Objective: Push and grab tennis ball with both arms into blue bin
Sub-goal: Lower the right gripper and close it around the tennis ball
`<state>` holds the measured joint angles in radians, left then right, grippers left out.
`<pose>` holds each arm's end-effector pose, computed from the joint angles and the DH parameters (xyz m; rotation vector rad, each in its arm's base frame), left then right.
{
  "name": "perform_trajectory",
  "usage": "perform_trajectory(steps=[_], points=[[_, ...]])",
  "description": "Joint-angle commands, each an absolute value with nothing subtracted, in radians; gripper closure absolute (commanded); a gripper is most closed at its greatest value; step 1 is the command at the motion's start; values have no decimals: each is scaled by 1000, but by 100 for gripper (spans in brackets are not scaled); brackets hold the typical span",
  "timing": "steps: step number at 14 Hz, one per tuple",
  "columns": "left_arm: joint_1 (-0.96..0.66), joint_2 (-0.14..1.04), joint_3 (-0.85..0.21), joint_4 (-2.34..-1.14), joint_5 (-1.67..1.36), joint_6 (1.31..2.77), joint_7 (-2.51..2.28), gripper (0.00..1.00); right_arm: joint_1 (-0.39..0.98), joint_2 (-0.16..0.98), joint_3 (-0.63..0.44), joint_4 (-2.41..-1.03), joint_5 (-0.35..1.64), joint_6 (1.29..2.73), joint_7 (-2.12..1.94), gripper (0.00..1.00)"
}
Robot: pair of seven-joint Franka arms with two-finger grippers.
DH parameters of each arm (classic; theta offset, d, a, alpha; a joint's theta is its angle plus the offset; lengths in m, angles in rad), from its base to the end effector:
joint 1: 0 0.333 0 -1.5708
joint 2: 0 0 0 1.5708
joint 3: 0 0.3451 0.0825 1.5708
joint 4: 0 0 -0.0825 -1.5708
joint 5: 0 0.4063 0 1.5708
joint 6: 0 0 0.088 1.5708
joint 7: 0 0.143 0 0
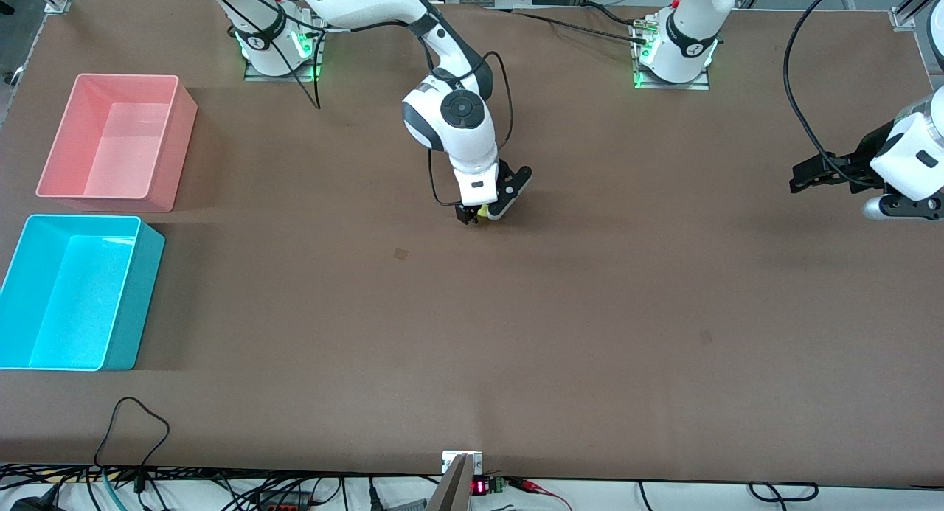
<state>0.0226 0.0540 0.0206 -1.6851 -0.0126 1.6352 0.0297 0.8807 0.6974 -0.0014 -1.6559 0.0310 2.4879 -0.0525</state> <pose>0.5876 0.0234 0.5351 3.1222 0.0234 -0.1616 0.4698 0.5685 0.1867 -2.7535 -1.3451 -0.1771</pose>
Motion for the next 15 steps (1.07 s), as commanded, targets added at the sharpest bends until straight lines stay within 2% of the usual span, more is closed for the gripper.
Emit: perform_trajectory(steps=[1,15], points=[[18,48,28,-1686,-12,1623,34,0,894,704,-14,-1655,17,2500,-60,0],[23,48,28,-1686,-14,1611,34,0,899,716,-14,-1689,-3,2500,-60,0]])
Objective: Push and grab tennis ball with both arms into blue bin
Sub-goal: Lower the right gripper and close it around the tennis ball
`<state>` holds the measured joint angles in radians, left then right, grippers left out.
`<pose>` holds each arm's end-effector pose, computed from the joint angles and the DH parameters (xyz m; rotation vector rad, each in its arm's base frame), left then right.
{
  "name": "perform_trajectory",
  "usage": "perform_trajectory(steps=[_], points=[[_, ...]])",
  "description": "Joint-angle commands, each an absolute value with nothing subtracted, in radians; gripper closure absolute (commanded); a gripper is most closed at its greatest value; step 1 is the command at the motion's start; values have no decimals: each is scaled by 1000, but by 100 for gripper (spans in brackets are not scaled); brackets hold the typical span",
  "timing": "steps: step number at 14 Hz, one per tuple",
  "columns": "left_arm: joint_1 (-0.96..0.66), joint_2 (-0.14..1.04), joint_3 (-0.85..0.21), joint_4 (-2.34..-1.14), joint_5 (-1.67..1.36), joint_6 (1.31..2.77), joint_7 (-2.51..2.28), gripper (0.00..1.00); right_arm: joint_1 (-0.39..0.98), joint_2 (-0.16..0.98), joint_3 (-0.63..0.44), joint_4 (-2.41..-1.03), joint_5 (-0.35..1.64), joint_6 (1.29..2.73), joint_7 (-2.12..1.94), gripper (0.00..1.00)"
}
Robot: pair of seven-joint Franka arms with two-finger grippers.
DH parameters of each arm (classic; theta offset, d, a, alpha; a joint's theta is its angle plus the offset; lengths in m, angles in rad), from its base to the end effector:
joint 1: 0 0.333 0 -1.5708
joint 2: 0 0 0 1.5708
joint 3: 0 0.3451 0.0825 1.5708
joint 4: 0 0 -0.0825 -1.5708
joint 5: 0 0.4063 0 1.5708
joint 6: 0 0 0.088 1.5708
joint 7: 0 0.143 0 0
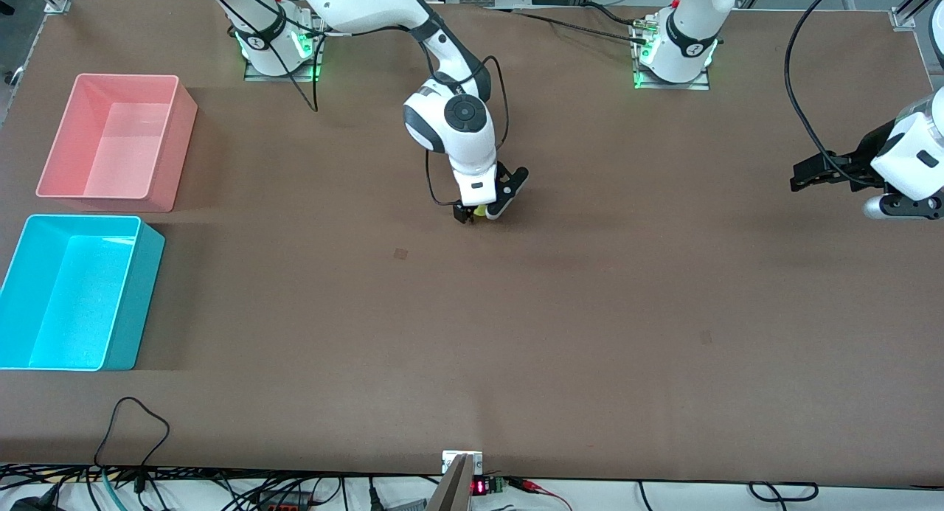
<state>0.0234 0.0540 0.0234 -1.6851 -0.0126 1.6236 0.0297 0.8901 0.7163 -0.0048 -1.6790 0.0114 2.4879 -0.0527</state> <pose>0.5858 0.0254 0.5342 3.1206 0.0289 -0.1796 0.4593 0.5624 0.1626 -2.7683 -1.3898 -0.1286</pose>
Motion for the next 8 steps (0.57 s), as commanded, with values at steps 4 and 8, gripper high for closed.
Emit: perform_trajectory(steps=[4,8], points=[[23,48,28,-1684,-14,1611,34,0,899,721,-14,-1690,-2,2499,-58,0],[23,48,28,-1684,-14,1611,34,0,899,724,-14,-1689,-2,2500,-58,28]])
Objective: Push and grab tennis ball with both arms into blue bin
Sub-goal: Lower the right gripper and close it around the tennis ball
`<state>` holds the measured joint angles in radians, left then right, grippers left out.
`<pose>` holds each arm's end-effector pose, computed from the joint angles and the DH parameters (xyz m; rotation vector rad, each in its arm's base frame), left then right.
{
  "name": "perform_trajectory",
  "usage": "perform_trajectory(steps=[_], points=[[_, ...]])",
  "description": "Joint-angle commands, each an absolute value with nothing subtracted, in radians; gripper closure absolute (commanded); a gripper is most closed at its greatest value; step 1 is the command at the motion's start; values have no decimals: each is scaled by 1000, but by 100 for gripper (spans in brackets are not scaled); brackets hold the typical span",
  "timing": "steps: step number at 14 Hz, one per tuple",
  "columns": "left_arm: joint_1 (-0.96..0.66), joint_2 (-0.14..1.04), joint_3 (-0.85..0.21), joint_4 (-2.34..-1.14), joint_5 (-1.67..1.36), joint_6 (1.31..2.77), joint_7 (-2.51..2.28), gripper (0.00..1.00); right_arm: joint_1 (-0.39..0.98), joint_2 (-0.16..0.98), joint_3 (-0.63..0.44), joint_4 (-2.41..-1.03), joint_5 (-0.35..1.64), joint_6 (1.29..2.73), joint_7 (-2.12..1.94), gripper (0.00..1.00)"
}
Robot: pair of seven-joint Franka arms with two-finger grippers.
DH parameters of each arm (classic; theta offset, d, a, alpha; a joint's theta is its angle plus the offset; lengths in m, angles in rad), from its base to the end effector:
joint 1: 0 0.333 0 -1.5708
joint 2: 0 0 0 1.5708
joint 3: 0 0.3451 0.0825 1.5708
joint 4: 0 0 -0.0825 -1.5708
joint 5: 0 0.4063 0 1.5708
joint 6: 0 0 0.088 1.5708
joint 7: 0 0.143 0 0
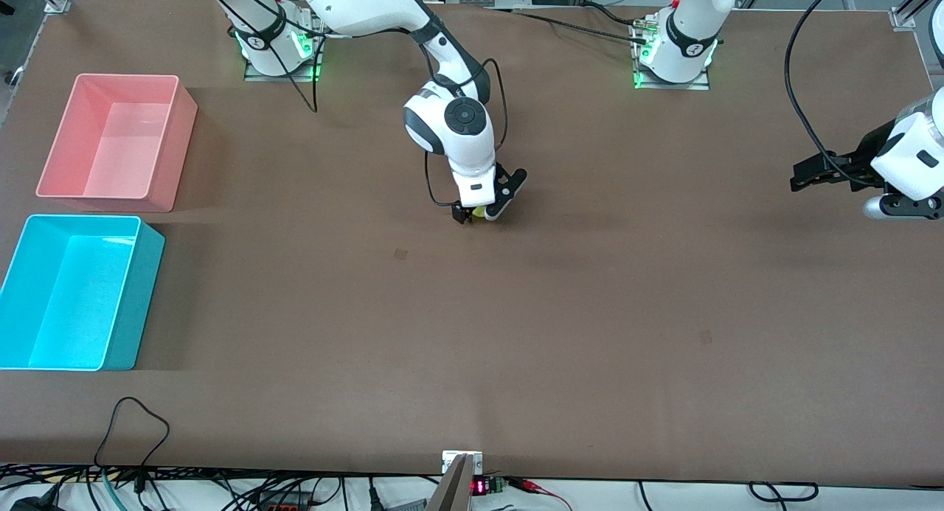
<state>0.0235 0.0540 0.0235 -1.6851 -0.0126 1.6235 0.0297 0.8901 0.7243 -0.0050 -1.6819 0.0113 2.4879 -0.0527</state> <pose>0.5857 0.0255 0.5342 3.1206 0.0292 -0.1797 0.4578 0.5604 0.1555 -2.7730 -1.3921 -0.1135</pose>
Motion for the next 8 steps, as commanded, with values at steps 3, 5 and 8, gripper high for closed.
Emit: perform_trajectory(steps=[3,5,8], points=[[23,48,28,-1684,-14,1611,34,0,897,724,-14,-1689,0,2497,-57,68],[23,48,28,-1684,-14,1611,34,0,897,724,-14,-1689,2,2497,-57,89],[23,48,28,-1684,-14,1611,34,0,893,712,-15,-1686,3,2485,-60,100]])
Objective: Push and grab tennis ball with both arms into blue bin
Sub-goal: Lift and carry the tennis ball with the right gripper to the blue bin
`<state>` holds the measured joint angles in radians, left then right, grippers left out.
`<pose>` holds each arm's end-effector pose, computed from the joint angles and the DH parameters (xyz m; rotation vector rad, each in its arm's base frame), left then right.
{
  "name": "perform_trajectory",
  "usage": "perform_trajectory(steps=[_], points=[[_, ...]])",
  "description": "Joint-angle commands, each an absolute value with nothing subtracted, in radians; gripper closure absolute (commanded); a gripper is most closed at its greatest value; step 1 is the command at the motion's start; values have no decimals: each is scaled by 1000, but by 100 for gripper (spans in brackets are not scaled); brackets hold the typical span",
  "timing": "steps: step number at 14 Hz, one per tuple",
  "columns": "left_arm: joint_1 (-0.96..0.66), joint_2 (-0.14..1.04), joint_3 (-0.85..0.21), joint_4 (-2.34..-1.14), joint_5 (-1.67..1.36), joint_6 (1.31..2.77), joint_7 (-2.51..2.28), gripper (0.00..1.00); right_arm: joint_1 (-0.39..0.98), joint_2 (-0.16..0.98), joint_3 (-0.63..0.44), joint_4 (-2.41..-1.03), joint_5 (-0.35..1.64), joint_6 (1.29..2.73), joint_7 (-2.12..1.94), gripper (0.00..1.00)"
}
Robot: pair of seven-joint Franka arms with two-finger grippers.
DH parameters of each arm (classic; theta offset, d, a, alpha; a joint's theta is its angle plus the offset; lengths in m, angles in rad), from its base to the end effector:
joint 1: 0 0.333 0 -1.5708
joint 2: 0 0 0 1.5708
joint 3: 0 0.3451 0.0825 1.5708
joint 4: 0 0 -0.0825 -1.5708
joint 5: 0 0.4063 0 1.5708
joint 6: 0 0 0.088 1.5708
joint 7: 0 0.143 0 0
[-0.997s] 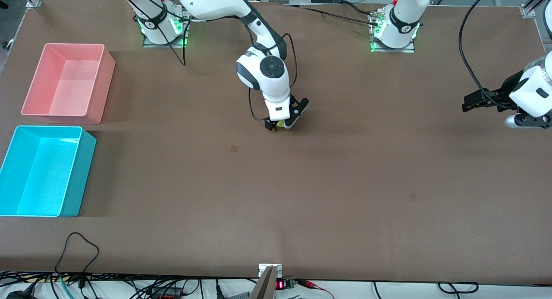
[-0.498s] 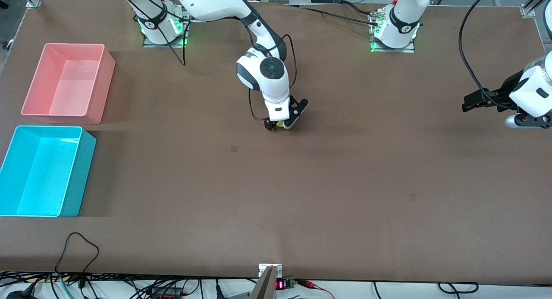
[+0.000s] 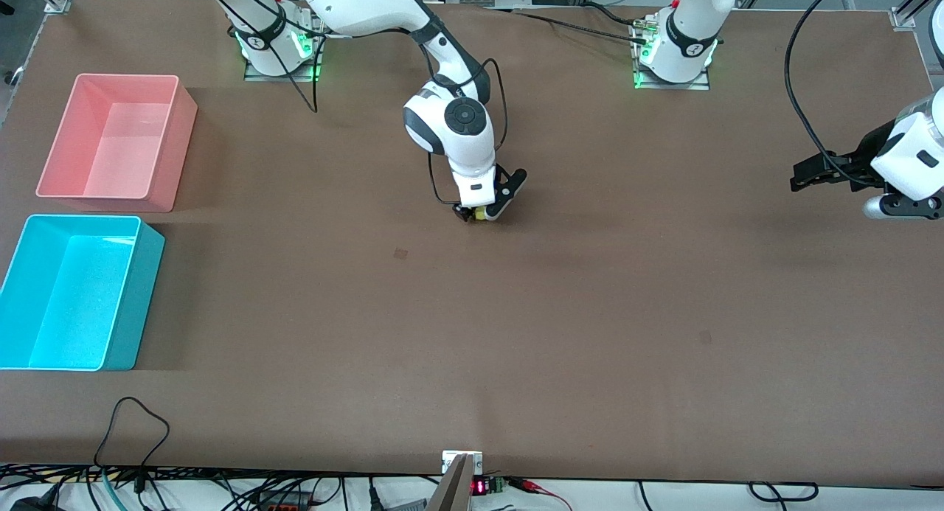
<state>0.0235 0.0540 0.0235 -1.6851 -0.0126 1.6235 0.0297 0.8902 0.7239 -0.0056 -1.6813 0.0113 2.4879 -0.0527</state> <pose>0.5857 0.0255 0.5342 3.1206 0.0292 -0.1797 0.4582 0.5604 0.1561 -2.7732 -1.3916 -0.1152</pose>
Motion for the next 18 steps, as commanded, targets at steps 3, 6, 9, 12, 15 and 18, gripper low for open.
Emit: perform_trajectory(steps=[3,6,9,12,15,18], points=[[23,48,28,-1684,-14,1611,34,0,876,643,-52,-1678,6,2369,-64,100],[23,48,28,-1686,-14,1609,34,0,783,546,-55,-1680,2,2232,-72,100],[23,48,28,-1684,-14,1609,34,0,640,436,-55,-1689,-2,2116,-66,100],[23,48,28,-1684,-14,1609,34,0,493,371,-57,-1689,-3,2033,-78,100],[21,48,28,-1684,-14,1609,34,0,344,327,-57,-1690,-5,1953,-72,100],[21,48,28,-1684,-14,1609,34,0,180,322,-57,-1700,-5,1936,-104,100]])
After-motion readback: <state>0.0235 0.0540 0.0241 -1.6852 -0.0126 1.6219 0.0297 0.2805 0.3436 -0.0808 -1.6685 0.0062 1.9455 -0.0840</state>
